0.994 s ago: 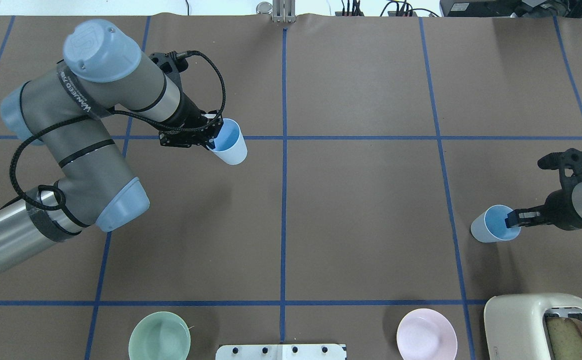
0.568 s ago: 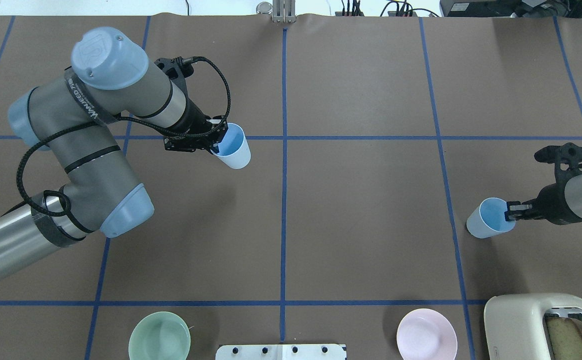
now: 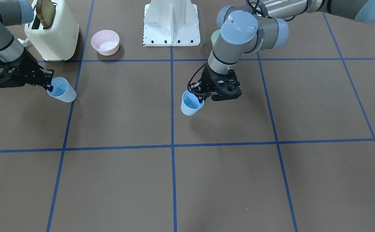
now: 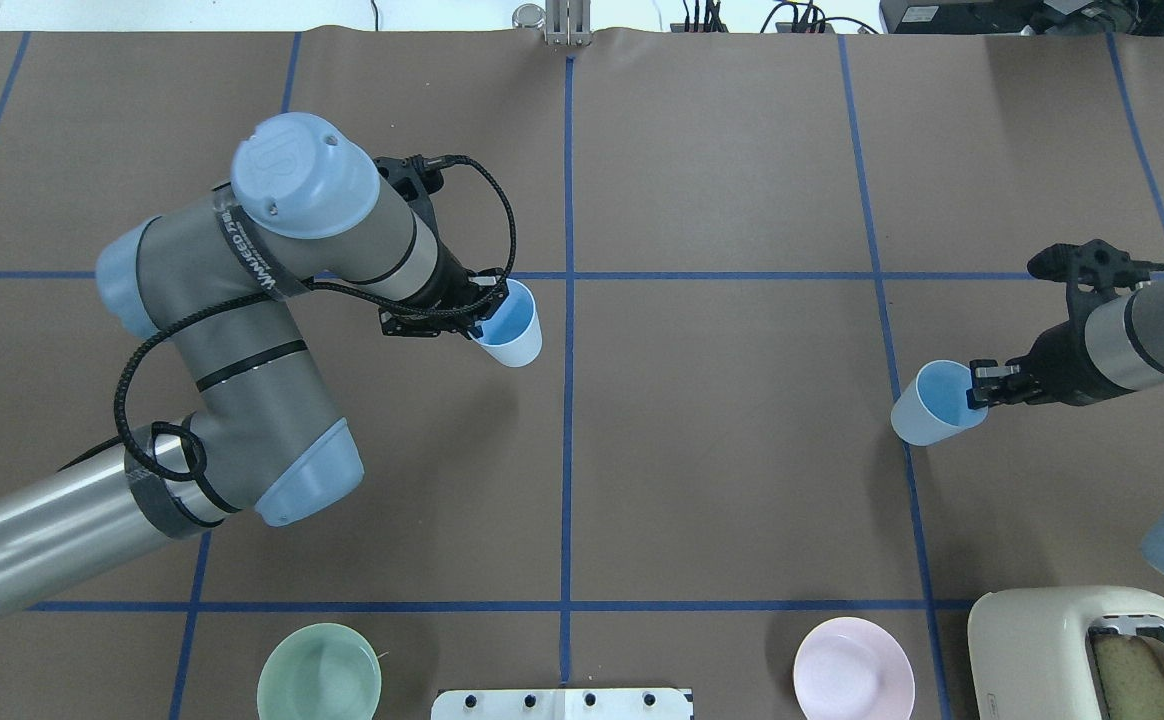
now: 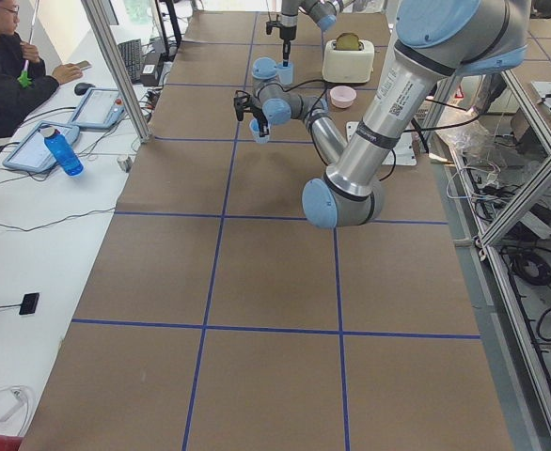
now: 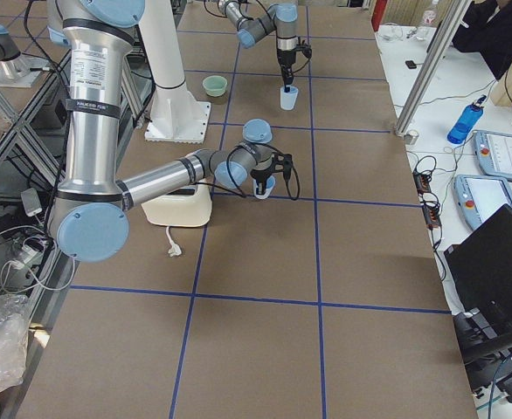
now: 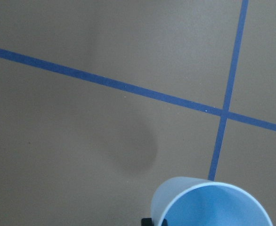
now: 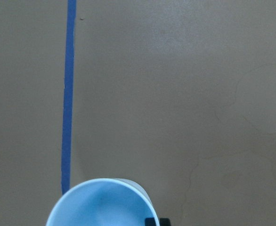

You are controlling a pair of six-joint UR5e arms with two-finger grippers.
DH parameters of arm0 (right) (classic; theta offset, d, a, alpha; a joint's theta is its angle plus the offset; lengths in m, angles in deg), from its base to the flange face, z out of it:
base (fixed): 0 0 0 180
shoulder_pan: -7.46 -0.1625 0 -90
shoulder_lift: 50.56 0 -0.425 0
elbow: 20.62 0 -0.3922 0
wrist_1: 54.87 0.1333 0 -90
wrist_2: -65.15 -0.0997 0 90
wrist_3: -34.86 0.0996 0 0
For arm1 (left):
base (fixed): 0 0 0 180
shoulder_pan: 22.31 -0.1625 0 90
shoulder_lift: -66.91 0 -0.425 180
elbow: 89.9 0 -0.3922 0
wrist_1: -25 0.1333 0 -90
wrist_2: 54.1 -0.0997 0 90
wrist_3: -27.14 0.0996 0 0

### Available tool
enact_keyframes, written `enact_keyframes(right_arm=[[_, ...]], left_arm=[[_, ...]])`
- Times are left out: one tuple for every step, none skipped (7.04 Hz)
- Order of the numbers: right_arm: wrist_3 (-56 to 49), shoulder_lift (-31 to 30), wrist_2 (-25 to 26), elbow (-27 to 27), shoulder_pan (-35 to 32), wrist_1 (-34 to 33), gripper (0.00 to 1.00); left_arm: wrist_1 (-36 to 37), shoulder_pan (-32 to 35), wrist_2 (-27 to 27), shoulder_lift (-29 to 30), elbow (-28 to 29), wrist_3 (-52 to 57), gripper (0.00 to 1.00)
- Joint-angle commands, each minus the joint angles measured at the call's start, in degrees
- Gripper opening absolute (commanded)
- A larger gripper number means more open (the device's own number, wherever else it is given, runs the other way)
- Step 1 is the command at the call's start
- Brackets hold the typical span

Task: Stack blue cups with both arms
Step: 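Set the left gripper's cup at center while right gripper carries its cup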

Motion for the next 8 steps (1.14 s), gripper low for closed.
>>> enact_keyframes(right_arm=[[-0.07,8.08,-2.71,0.15,-3.60,-9.86,0.00],[-0.16,10.81,-2.80,0.07,-4.05,-13.21,0.00],[-0.25,12.67,-2.81,0.07,-4.58,-15.07,0.00],[-0.25,14.17,-2.81,-0.02,-4.67,-16.74,0.00],[-0.25,14.88,-2.81,-0.11,-4.76,-17.46,0.00],[-0.25,15.49,-2.81,-0.20,-4.85,-17.73,0.00],[-0.25,15.41,-2.81,-0.20,-5.19,-17.90,0.00],[-0.34,15.41,-2.81,-0.29,-5.20,-17.90,0.00]], left_arm=[[1.21,-2.90,-3.55,3.29,2.57,-1.91,0.00],[1.21,-3.43,-4.78,4.52,4.33,-2.01,0.00],[1.21,-3.61,-5.40,4.79,4.78,-2.01,0.00],[1.21,-4.22,-6.19,4.88,5.22,-2.01,0.00],[1.21,-4.40,-6.29,5.15,5.92,-1.92,0.00],[1.12,-4.57,-7.33,5.24,6.53,-1.75,0.00],[1.21,-5.44,-7.52,5.15,6.54,-1.66,0.00],[1.21,-5.63,-7.52,5.24,6.45,-1.66,0.00]])
